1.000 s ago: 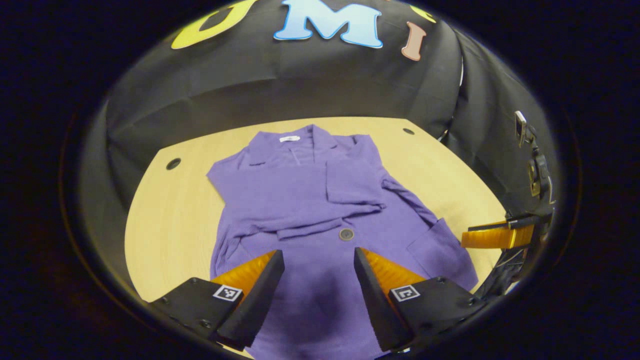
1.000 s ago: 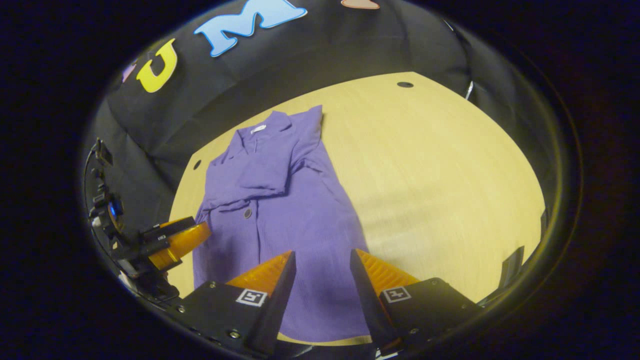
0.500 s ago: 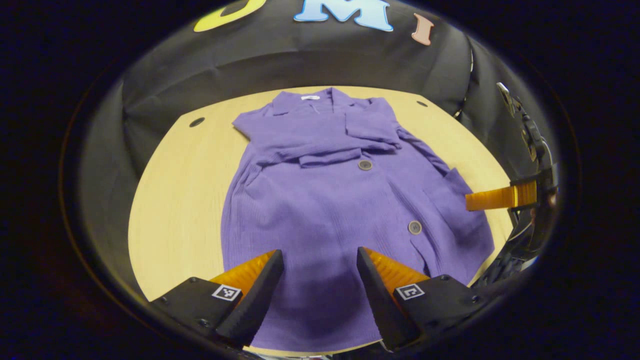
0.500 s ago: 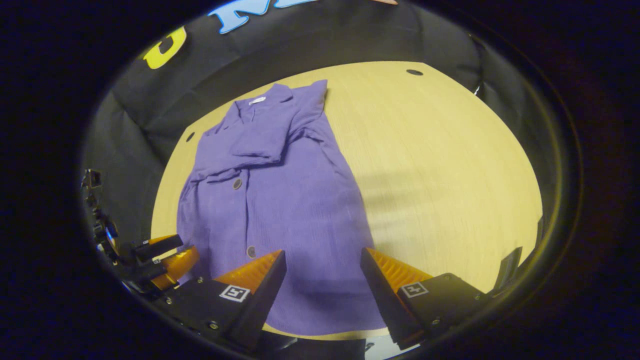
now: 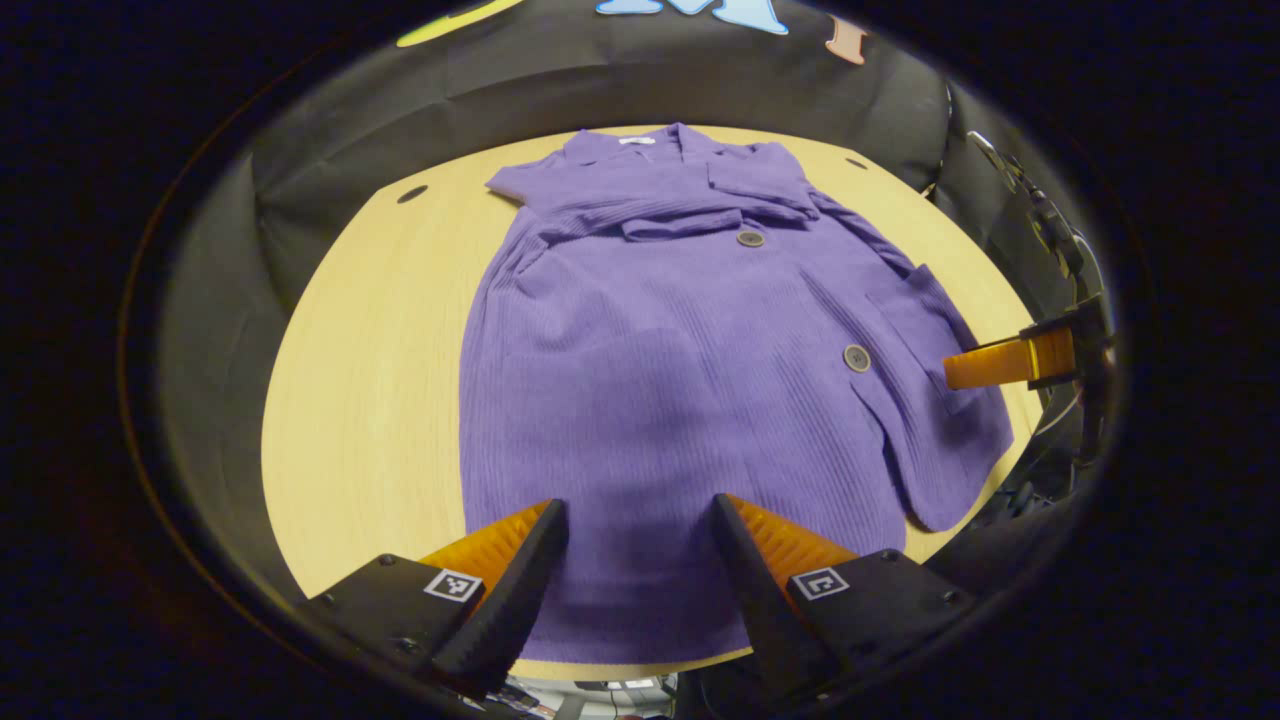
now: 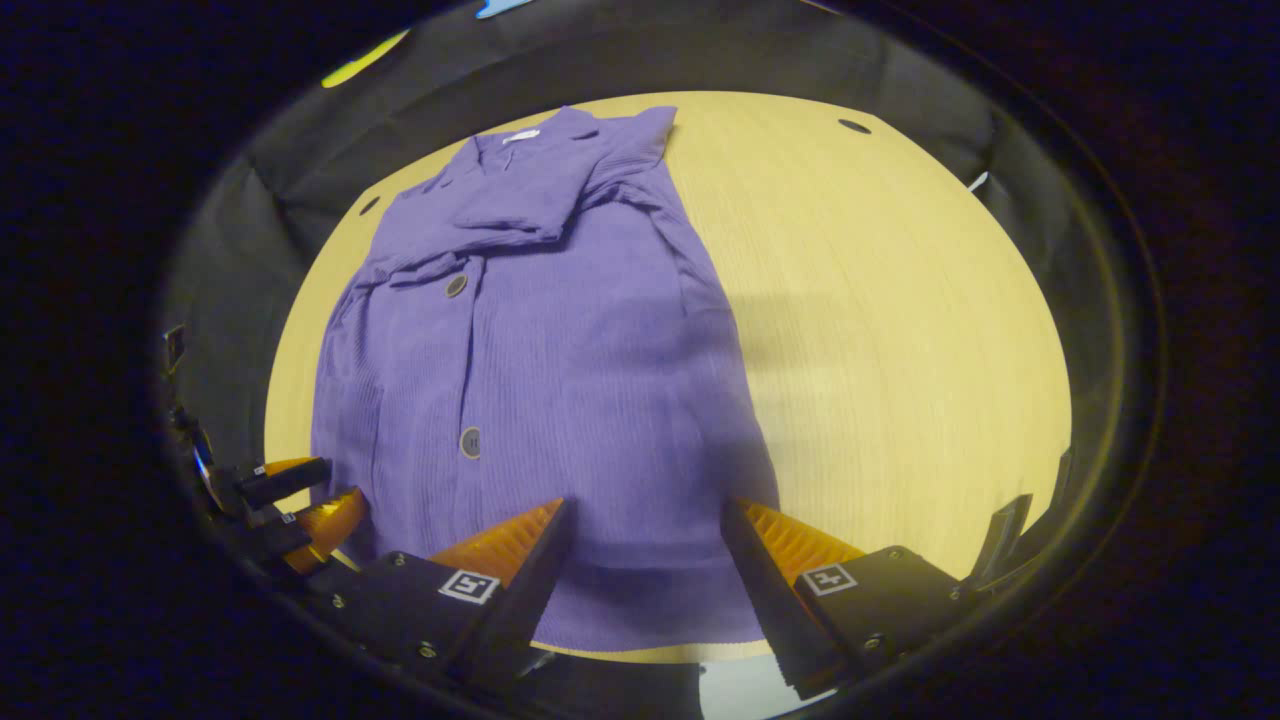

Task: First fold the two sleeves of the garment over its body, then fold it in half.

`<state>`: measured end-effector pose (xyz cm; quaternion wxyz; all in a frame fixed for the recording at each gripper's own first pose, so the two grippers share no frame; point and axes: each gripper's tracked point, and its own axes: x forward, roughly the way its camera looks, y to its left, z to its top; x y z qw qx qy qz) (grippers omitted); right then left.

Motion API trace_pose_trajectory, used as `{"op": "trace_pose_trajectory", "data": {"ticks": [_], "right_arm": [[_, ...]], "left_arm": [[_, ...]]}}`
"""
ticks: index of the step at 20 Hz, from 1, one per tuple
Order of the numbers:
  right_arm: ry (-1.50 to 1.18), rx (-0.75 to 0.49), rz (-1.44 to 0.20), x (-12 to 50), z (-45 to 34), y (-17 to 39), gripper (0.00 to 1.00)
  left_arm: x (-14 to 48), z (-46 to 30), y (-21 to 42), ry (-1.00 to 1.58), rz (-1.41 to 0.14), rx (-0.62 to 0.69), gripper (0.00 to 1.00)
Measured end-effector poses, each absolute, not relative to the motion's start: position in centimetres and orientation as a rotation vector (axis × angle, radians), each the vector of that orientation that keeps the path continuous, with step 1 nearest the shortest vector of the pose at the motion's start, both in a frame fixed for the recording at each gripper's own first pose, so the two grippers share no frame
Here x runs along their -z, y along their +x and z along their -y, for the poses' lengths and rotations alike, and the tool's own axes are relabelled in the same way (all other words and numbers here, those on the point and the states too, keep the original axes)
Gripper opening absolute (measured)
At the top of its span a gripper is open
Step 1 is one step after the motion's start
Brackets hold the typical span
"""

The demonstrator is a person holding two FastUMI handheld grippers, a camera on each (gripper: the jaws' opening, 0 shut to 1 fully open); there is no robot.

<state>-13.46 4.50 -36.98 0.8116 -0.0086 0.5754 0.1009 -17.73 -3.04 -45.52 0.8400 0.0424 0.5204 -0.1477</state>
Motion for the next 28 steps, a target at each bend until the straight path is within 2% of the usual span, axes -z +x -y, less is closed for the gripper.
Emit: {"op": "trace_pose_trajectory", "data": {"ticks": [1,4,6,8,9,10,18,24,27,28], "right_arm": [[-0.035,-0.219,-1.236,37.2,-4.5,-13.7,0.94],[-0.094,-0.225,-1.242,37.6,-4.6,-13.8,0.94],[-0.146,-0.230,-1.250,37.9,-4.6,-13.9,0.94],[-0.208,-0.234,-1.259,38.3,-4.6,-14.0,0.94],[-0.235,-0.238,-1.265,38.2,-4.7,-14.0,0.94],[-0.241,-0.237,-1.270,38.3,-4.6,-13.9,0.94],[-0.237,-0.192,-1.427,38.4,-4.7,-13.8,0.94],[-0.251,-0.194,-1.438,38.5,-4.9,-13.7,0.95],[-0.259,-0.198,-1.455,38.5,-4.8,-13.6,0.94],[-0.263,-0.203,-1.459,38.5,-4.8,-13.6,0.92]], "left_arm": [[45.5,3.0,-17.8,0.097,-1.101,0.313,0.97],[45.8,3.2,-17.7,0.120,-1.114,0.317,0.94],[45.8,3.2,-17.7,0.115,-1.138,0.311,0.99],[45.9,3.2,-17.6,0.115,-1.161,0.308,0.94],[45.9,3.3,-17.6,0.118,-1.173,0.306,0.99],[46.0,3.3,-17.6,0.118,-1.188,0.303,0.94],[46.0,3.5,-17.1,0.110,-1.245,0.278,0.94],[46.1,3.8,-16.8,0.116,-1.258,0.289,0.96],[46.1,3.8,-16.6,0.123,-1.292,0.292,0.93],[46.0,3.9,-16.5,0.122,-1.303,0.292,0.94]]}}
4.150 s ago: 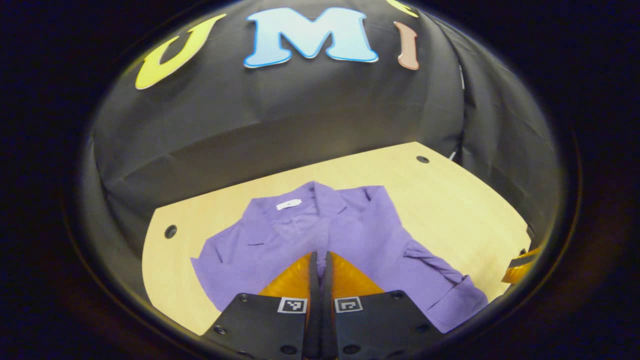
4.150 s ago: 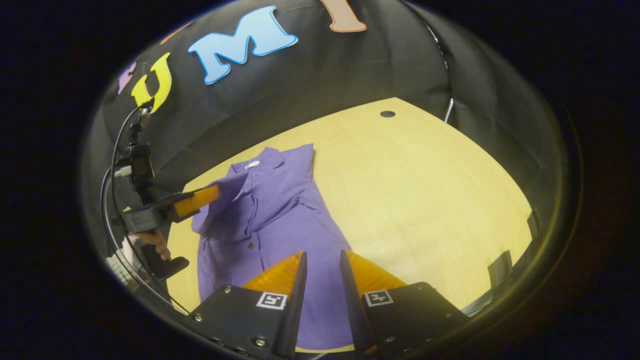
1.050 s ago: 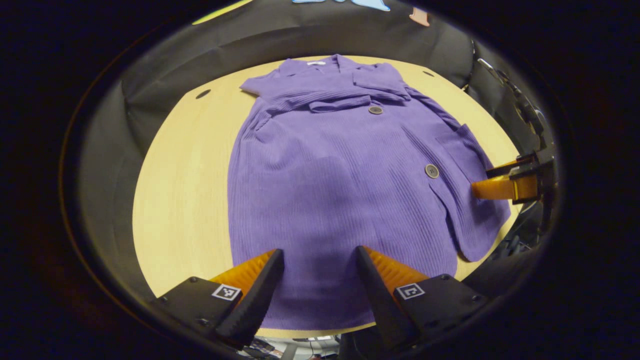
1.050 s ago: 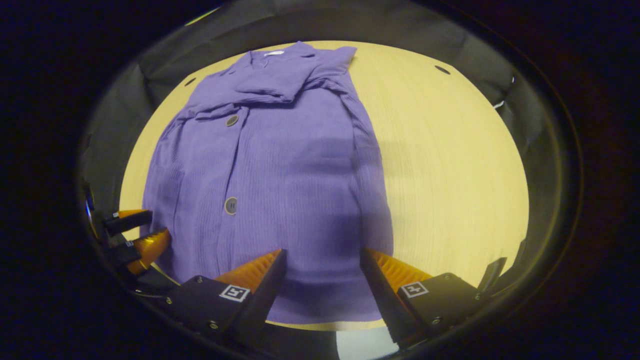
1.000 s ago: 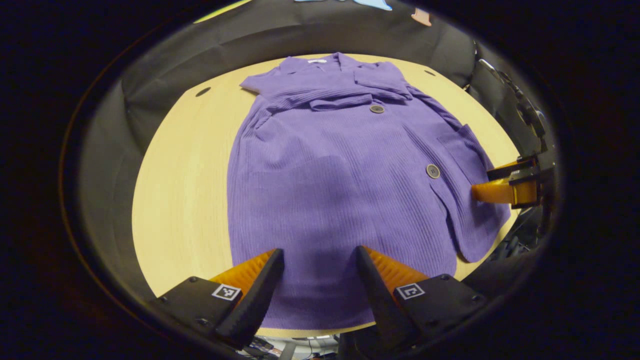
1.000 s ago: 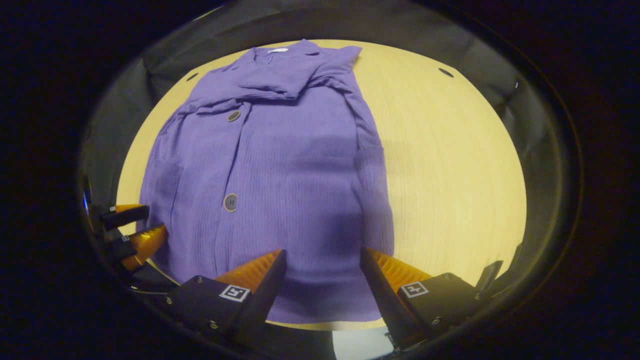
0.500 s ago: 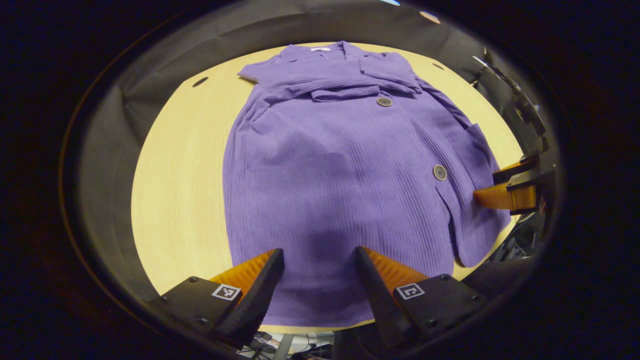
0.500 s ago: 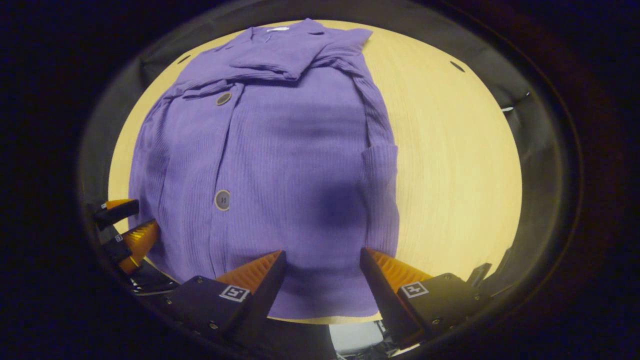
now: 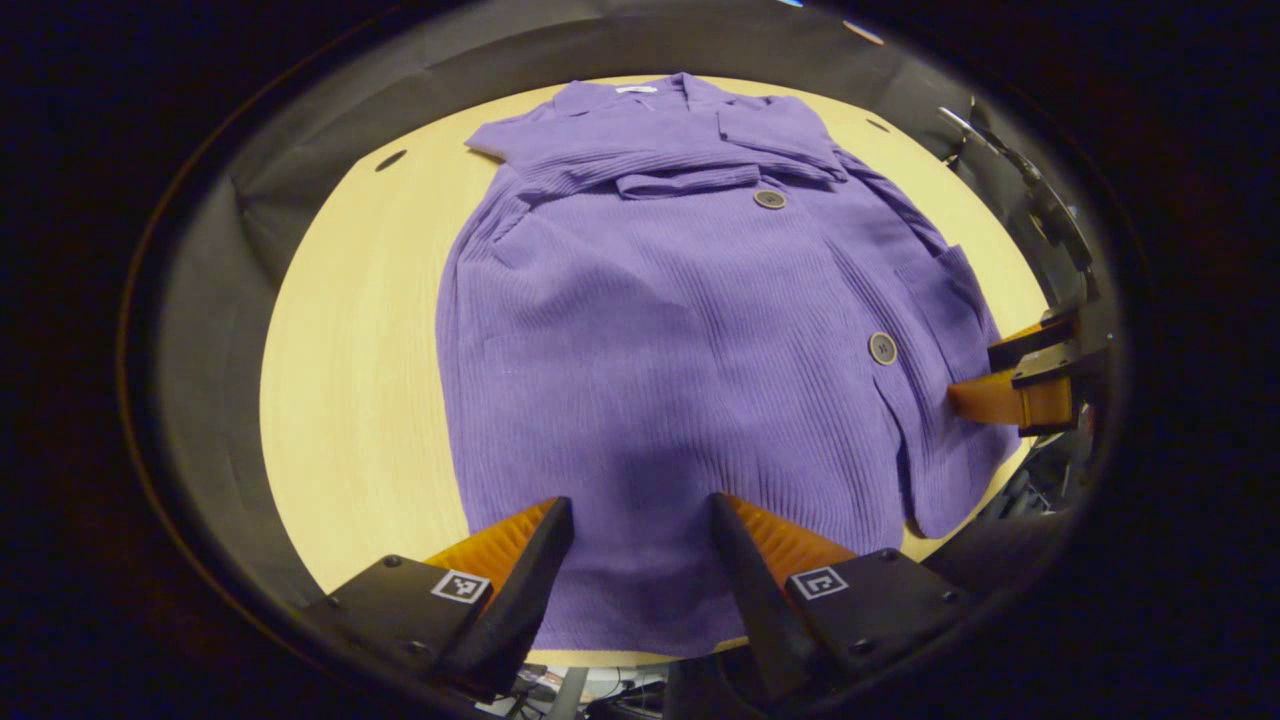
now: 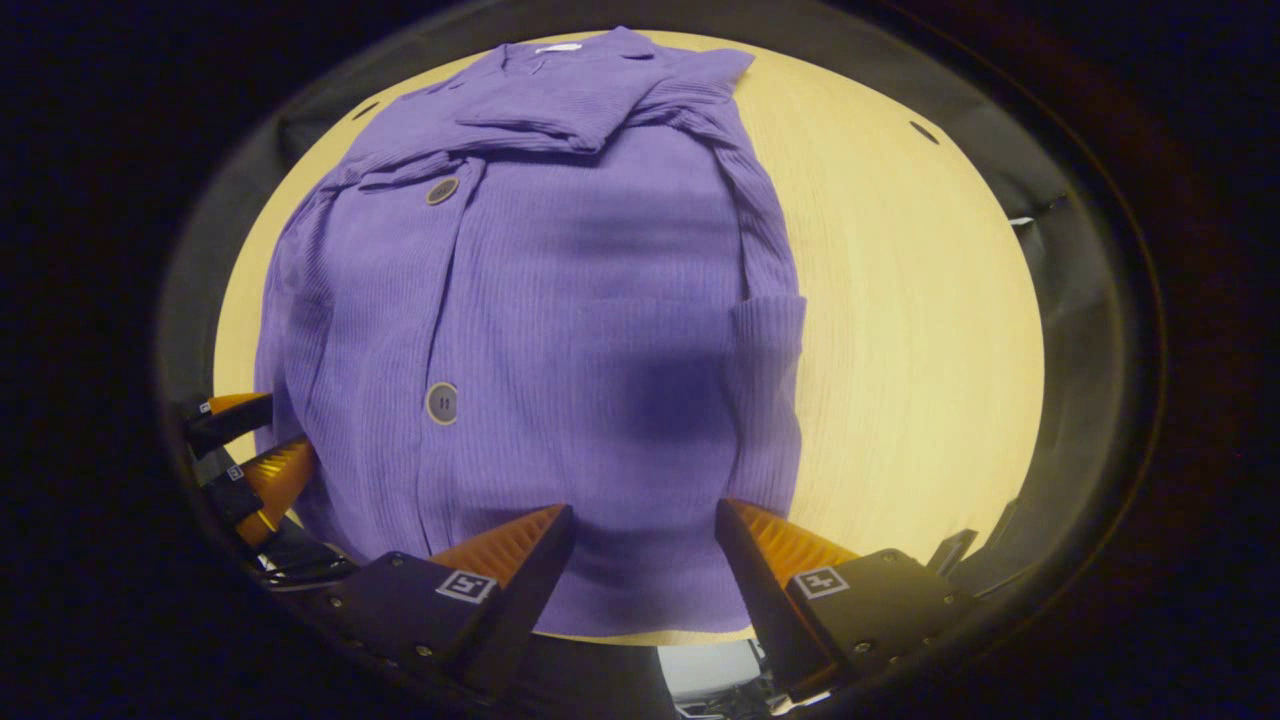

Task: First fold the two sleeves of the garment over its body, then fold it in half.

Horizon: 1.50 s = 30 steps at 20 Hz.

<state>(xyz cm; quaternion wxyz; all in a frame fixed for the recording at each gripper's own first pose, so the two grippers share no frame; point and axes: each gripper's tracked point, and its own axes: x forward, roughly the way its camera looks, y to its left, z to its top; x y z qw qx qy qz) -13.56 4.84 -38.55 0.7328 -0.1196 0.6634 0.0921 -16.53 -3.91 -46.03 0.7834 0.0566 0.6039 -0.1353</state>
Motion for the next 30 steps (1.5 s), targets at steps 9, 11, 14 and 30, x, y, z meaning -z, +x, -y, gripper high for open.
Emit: {"op": "trace_pose_trajectory", "data": {"ticks": [9,11,14,30], "right_arm": [[-0.279,-0.200,-1.422,38.5,-5.7,-12.4,0.49],[-0.272,-0.177,-1.400,38.4,-5.9,-12.1,0.25],[-0.280,-0.181,-1.382,38.5,-5.9,-12.2,0.16],[-0.097,-0.217,-1.253,35.9,-7.3,-10.9,0.02]], "left_arm": [[46.1,4.6,-15.5,0.148,-1.322,0.320,0.62],[46.0,4.9,-15.2,0.145,-1.312,0.310,0.47],[45.9,5.2,-14.7,0.119,-1.275,0.284,0.23],[43.5,4.8,-12.2,0.000,-1.142,0.200,0.06]]}}
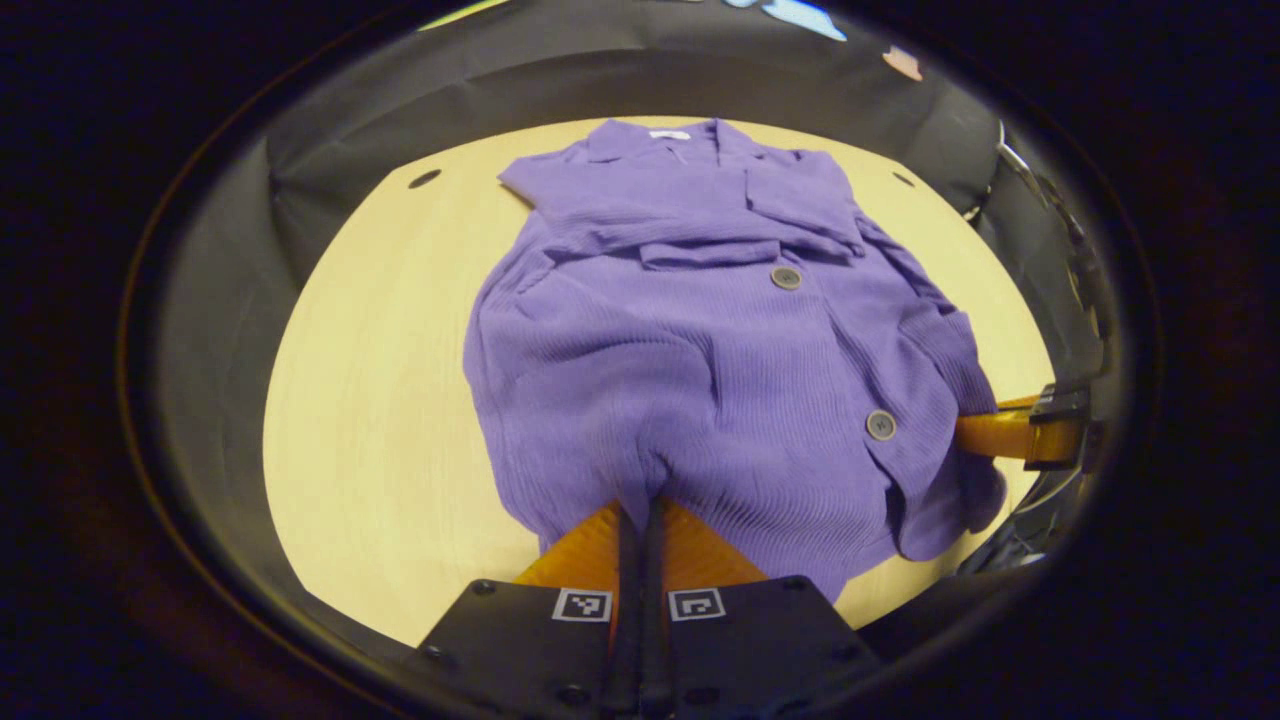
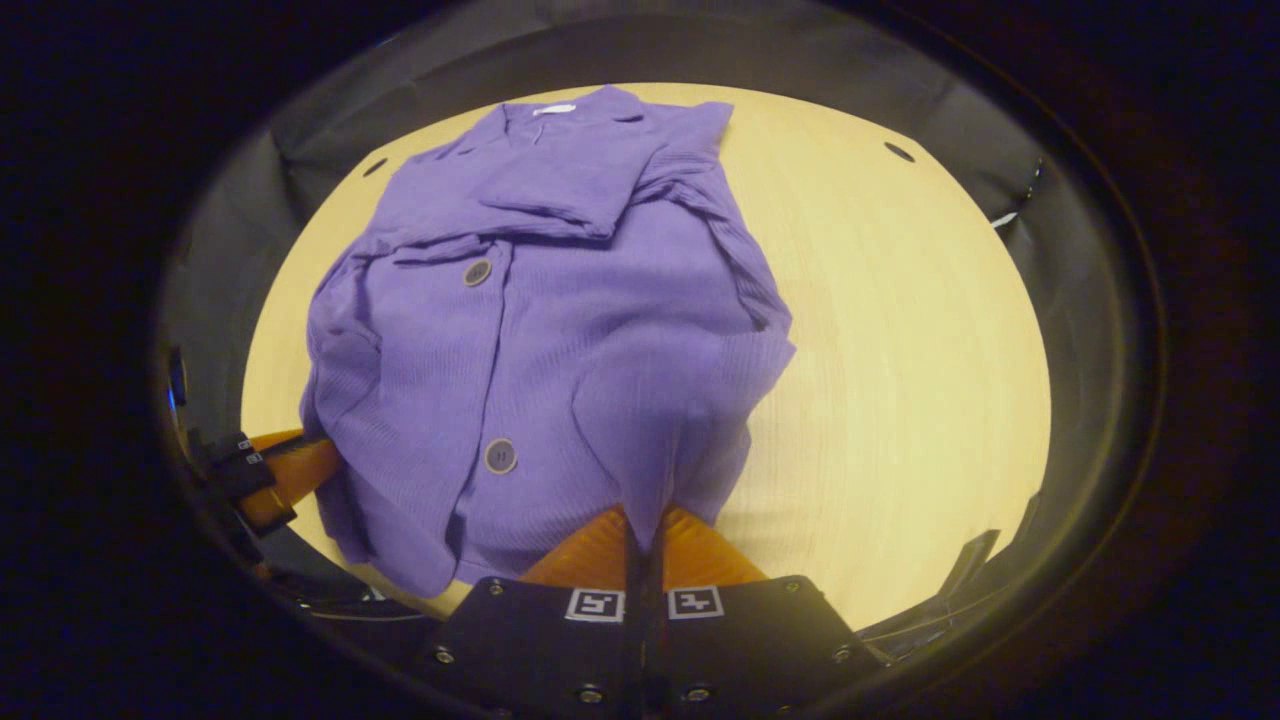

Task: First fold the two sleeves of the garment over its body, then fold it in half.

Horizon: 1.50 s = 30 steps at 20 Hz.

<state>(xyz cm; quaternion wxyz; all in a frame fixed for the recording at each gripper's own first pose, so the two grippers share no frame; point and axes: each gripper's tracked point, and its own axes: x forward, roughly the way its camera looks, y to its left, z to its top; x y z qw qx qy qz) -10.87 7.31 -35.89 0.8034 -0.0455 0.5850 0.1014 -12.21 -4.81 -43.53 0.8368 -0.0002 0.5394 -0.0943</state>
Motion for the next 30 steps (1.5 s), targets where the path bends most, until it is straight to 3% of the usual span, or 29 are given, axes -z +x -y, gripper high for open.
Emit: {"op": "trace_pose_trajectory", "data": {"ticks": [6,15,30], "right_arm": [[-0.036,-0.243,-1.151,31.9,-8.4,-6.9,0.02],[-0.046,-0.289,-0.966,25.0,-11.2,4.8,0.02],[0.070,-0.258,-0.854,23.2,-14.7,19.7,0.01]], "left_arm": [[39.3,4.2,-7.2,-0.113,-1.028,0.138,0.06],[34.2,4.1,3.5,-0.133,-0.883,0.115,0.07],[33.1,4.2,19.4,-0.185,-0.800,0.059,0.06]]}}
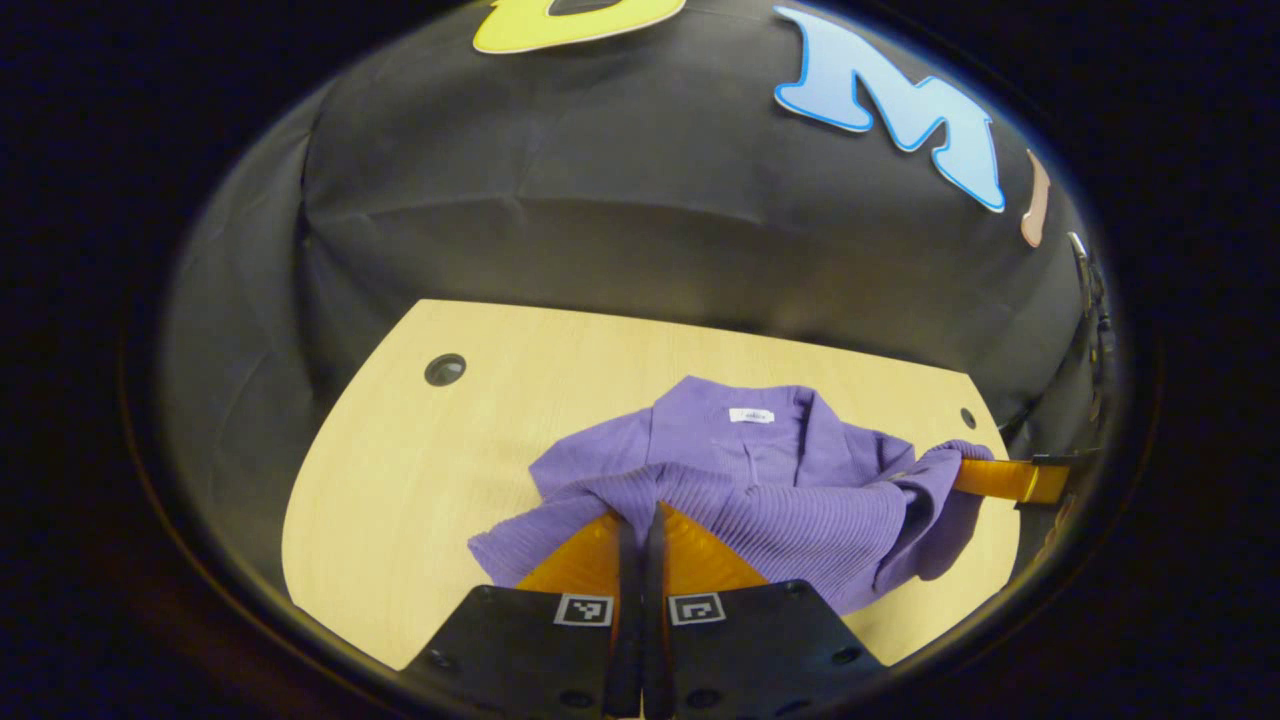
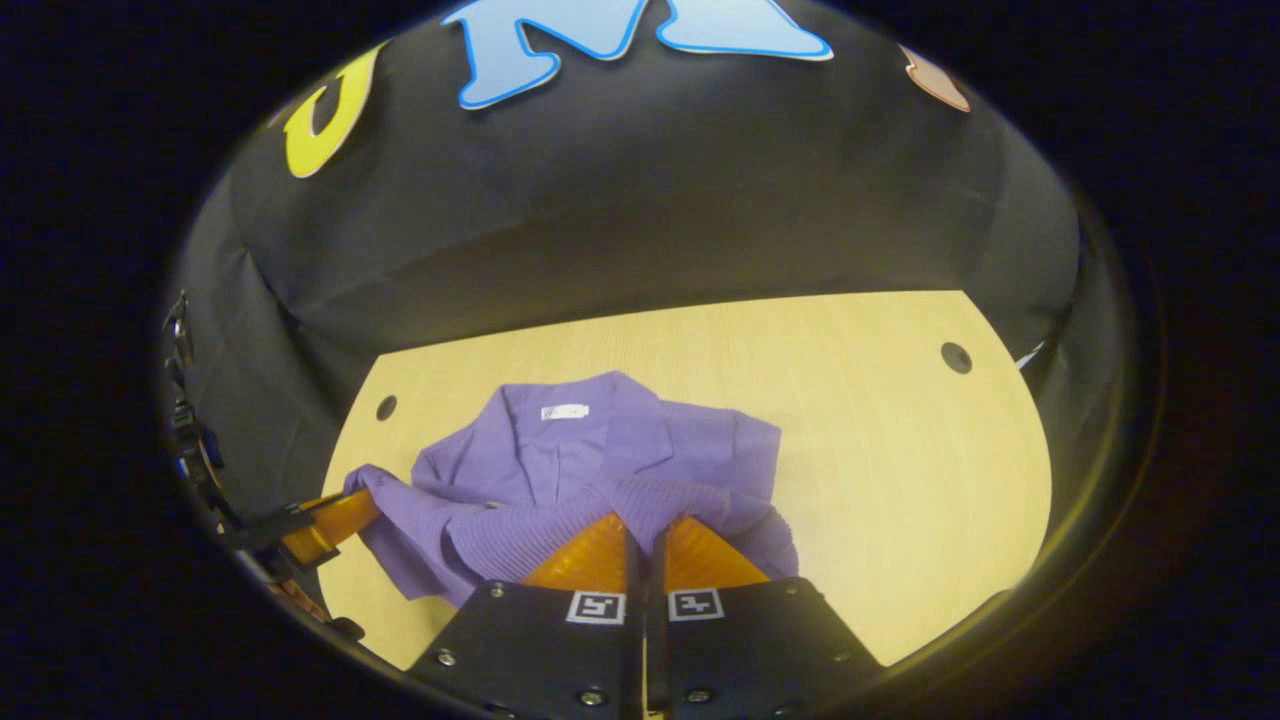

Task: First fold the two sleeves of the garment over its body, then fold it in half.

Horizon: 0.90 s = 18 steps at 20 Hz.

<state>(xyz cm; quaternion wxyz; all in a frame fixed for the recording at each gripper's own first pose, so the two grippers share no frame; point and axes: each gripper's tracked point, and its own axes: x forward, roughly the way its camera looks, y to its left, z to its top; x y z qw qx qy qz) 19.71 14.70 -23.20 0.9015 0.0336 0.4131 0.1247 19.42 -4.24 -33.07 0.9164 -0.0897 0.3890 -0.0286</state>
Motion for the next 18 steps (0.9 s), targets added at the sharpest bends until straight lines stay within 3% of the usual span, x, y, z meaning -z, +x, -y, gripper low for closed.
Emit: {"op": "trace_pose_trajectory", "data": {"ticks": [18], "right_arm": [[0.143,-0.168,-1.003,32.2,-15.2,26.4,0.02]], "left_arm": [[43.3,5.6,25.1,-0.091,-0.953,0.059,0.06]]}}
